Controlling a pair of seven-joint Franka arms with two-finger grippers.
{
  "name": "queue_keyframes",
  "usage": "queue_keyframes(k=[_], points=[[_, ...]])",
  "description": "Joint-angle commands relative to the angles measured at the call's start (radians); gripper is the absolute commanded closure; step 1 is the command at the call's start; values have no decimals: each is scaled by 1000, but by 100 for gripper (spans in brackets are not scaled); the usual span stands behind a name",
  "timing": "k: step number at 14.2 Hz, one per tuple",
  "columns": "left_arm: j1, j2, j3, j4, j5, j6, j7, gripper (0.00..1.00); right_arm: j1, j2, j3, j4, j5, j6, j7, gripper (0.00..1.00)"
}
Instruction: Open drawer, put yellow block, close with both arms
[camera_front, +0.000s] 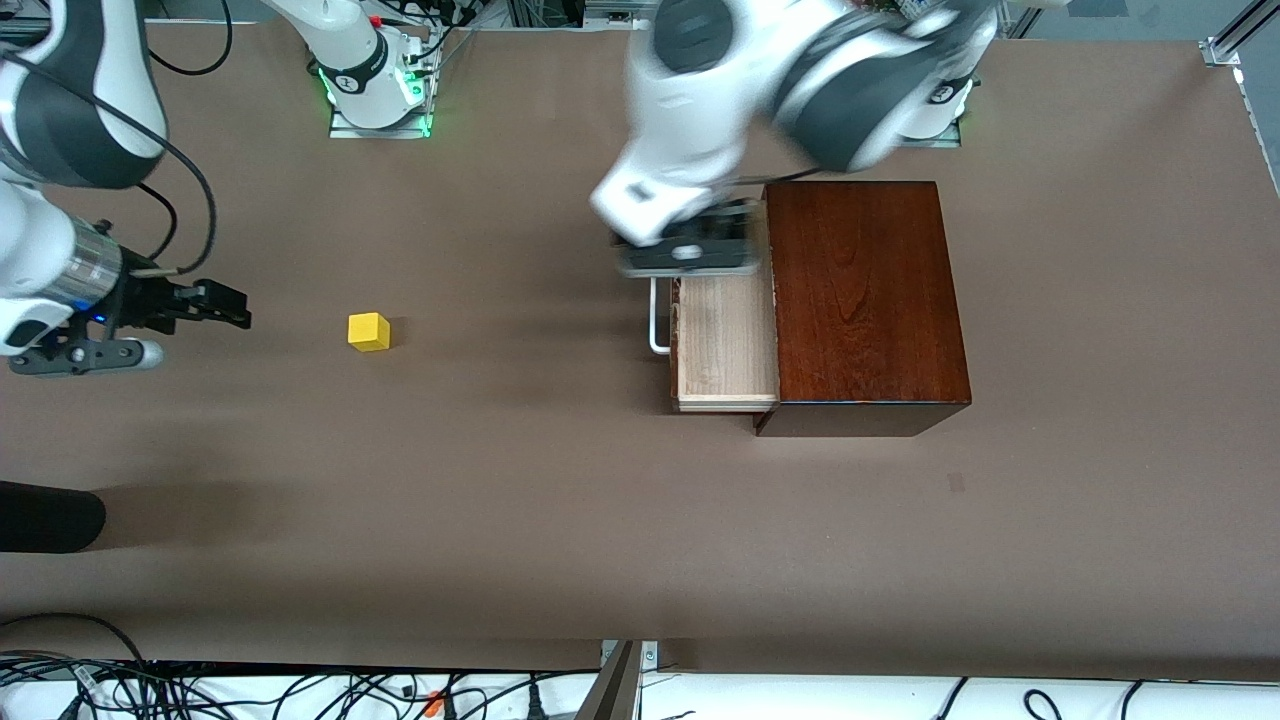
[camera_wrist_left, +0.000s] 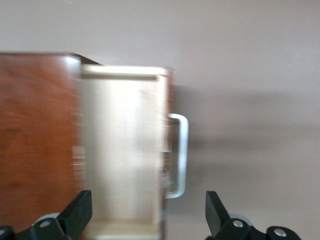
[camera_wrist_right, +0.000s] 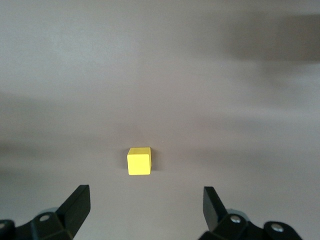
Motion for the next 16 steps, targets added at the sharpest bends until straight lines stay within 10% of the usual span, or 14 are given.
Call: queue_keyframes(k=[1, 10, 16], points=[[130, -167, -4, -140, -66, -35, 113, 0, 14, 8, 3, -87, 16, 106, -15, 0], [410, -288, 7, -143, -165, -162, 384, 0, 42, 51, 13, -338, 45, 421, 0, 0], [254, -377, 387, -229, -256, -187, 653, 0, 40, 80, 52, -424, 51, 513, 2, 0]])
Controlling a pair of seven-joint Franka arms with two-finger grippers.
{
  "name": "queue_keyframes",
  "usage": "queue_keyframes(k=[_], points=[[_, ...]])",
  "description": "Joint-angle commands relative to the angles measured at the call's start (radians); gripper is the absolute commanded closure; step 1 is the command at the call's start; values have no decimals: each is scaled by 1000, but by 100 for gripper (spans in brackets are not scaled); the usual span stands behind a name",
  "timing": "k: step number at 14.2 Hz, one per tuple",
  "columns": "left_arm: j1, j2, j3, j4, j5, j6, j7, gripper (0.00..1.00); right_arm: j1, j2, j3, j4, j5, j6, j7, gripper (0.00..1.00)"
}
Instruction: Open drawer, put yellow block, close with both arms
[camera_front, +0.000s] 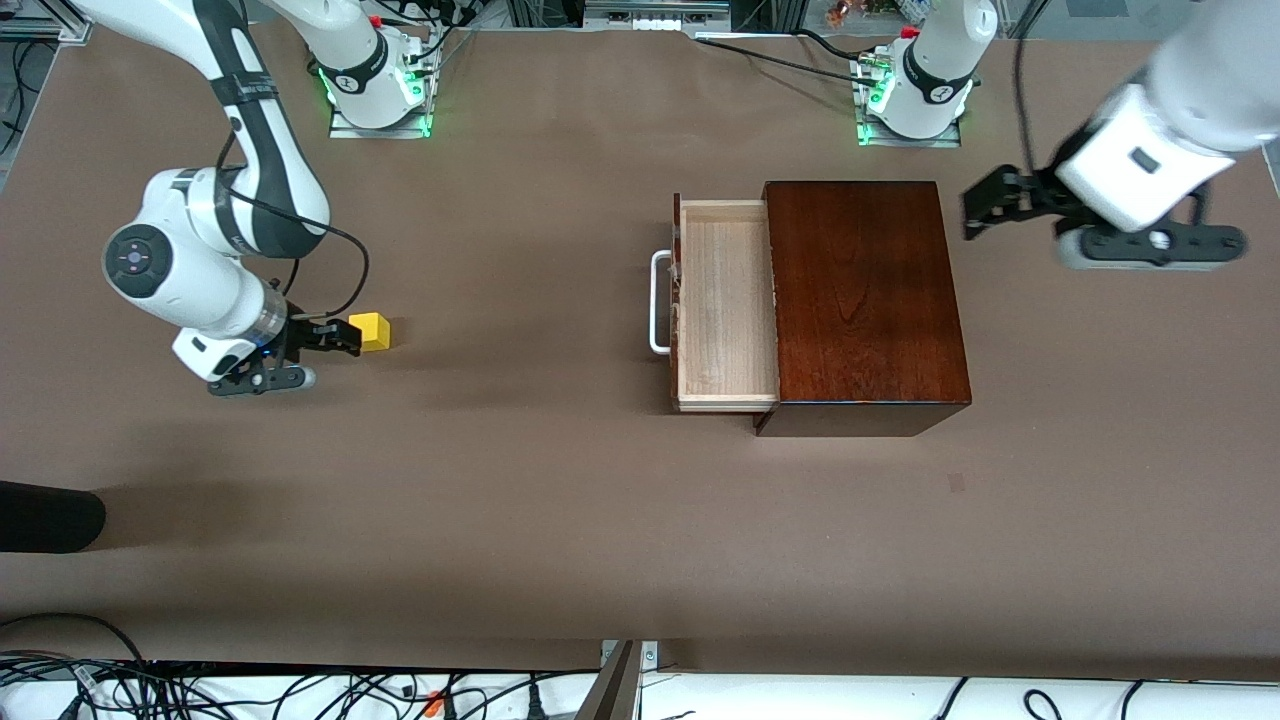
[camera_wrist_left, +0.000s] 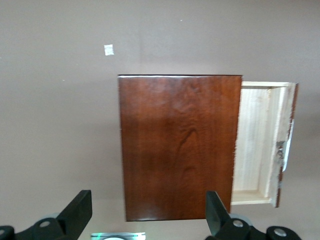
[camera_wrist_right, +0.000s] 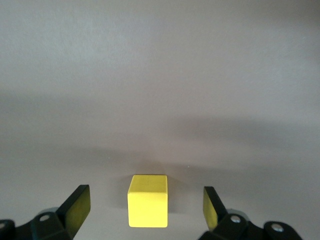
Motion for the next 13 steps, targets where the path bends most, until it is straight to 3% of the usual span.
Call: queue_keyframes(k=[1, 5, 13], points=[[-86, -110, 158, -147, -46, 41, 108, 0, -1, 1, 5, -35, 21, 24, -2, 0], [-114, -184, 212, -288, -46, 160, 130, 0, 1, 23, 8, -75, 21, 60, -1, 0], [-88, -186, 209, -301, -29, 202, 206, 0, -1, 81, 36, -111, 21, 132, -1, 0]])
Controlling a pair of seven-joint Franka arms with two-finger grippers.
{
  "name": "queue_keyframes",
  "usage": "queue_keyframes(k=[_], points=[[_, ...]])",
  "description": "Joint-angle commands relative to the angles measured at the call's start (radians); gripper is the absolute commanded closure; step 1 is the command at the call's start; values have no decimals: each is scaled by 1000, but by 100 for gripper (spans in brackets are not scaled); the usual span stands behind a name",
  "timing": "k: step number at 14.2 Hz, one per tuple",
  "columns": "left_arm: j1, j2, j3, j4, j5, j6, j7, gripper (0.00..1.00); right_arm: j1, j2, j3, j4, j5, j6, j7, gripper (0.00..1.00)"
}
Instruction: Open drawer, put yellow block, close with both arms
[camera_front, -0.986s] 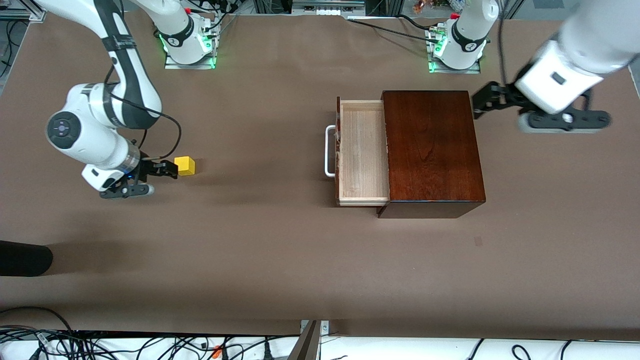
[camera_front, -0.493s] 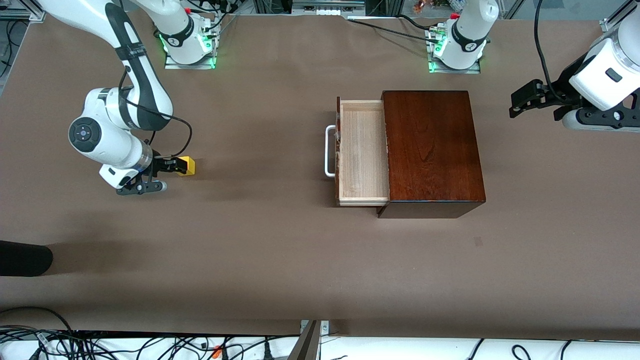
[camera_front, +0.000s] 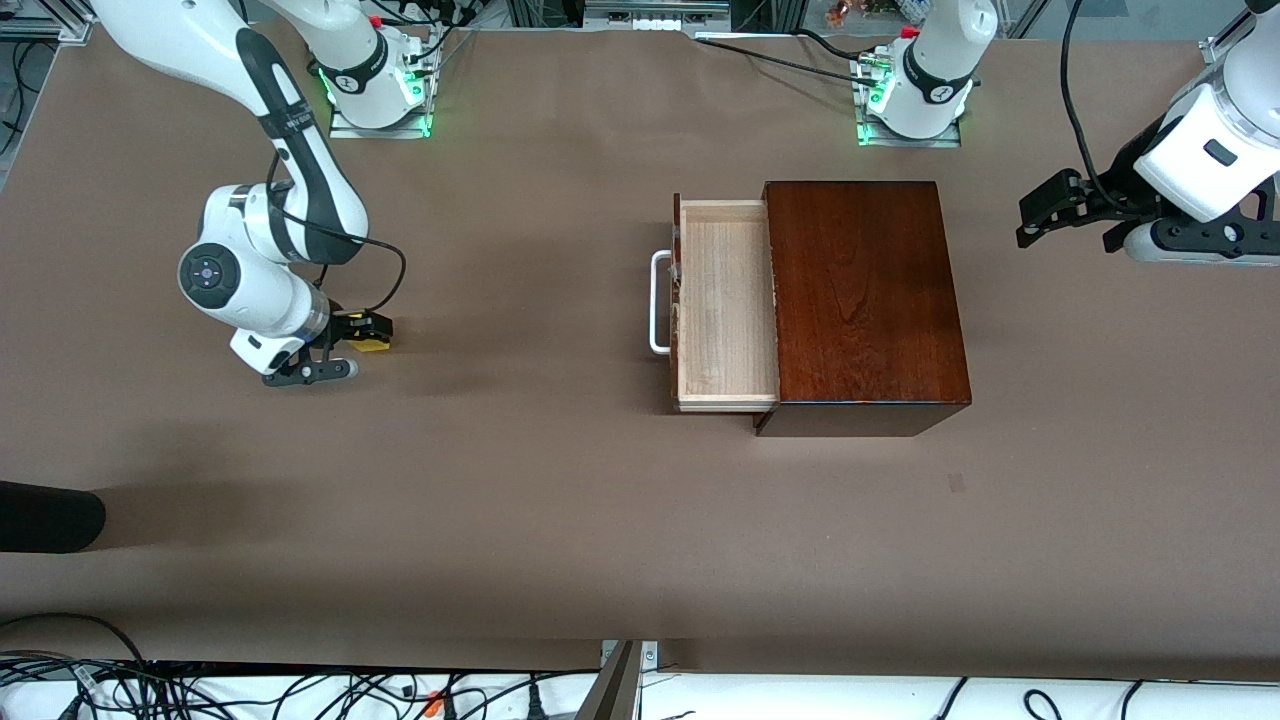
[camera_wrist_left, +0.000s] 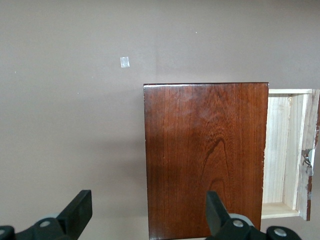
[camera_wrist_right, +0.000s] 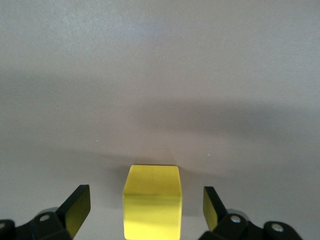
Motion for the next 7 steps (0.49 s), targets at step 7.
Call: queue_keyframes(k=[7], points=[[14, -26, 10, -17, -3, -36, 95, 0, -1, 25, 6, -15, 20, 33, -1, 22]])
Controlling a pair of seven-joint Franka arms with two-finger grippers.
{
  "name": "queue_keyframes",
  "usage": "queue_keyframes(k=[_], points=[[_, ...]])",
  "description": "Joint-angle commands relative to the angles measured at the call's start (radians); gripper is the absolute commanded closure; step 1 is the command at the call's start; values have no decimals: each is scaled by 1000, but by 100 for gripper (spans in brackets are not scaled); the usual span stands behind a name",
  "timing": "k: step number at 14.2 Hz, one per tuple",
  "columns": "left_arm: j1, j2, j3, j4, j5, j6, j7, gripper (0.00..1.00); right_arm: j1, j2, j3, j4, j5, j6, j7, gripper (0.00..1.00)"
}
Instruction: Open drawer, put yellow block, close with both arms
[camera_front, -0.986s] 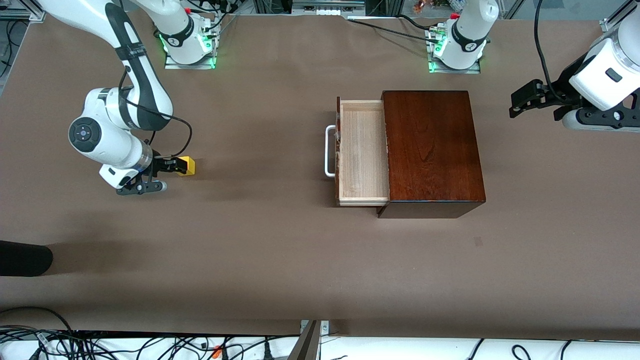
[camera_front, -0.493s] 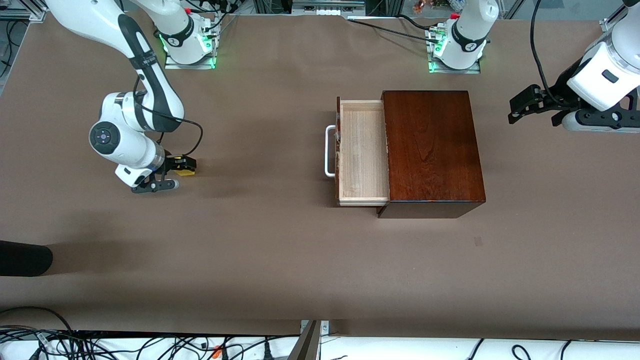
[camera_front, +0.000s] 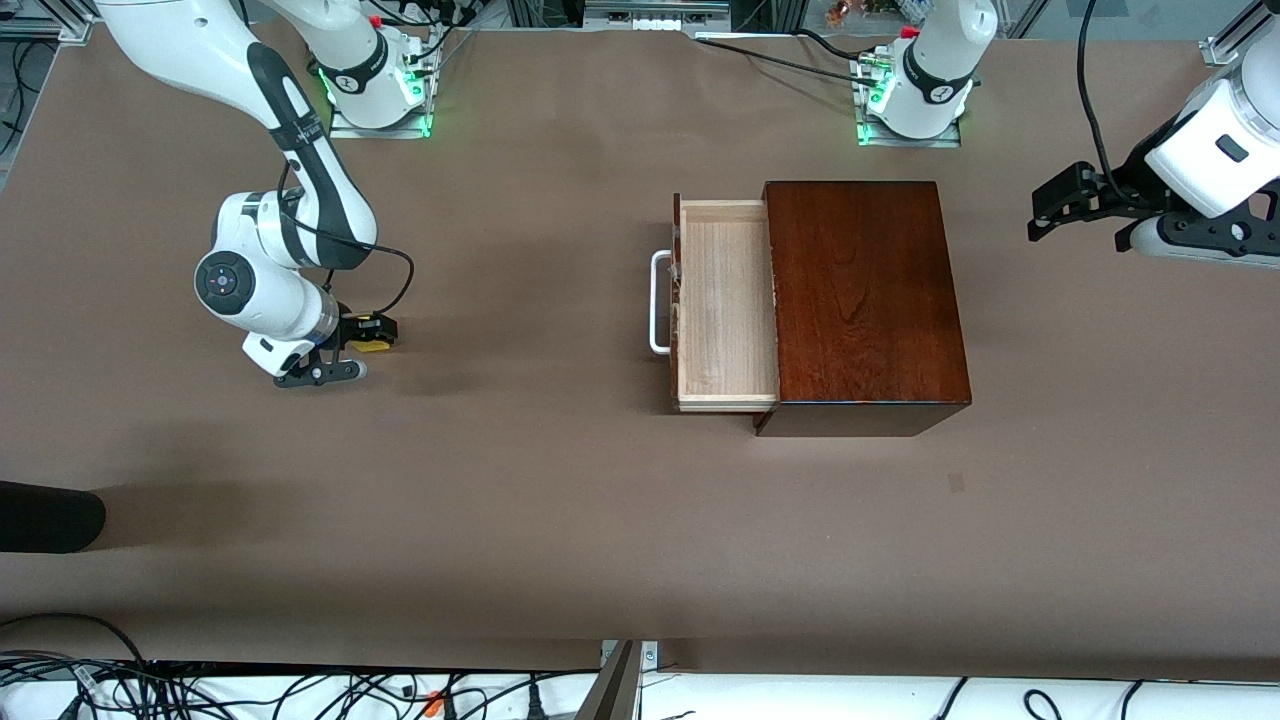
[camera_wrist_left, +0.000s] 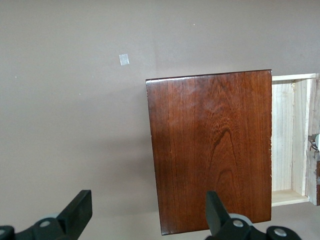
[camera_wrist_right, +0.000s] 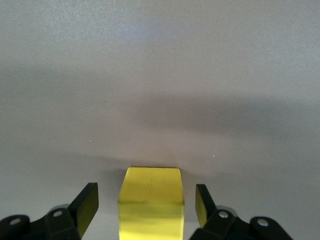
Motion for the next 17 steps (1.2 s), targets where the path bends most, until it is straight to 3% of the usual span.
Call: queue_keyframes(k=[1, 3, 9, 14, 17], points=[[4, -23, -1, -15, -3, -10, 26, 0, -1, -3, 5, -16, 20, 18, -1, 27], [4, -21, -1, -15, -3, -10, 26, 0, -1, -3, 5, -23, 20, 18, -1, 34], [4, -26, -10, -17, 57, -24, 55, 0, -1, -6, 5, -42, 20, 18, -1, 36], [4, -26, -11, -15, 63, -30, 56, 0, -1, -18, 7, -30, 20, 4, -4, 82], [4, -26, -11, -9, 63, -30, 56, 0, -1, -48, 10, 58, 19, -121, 2, 86]])
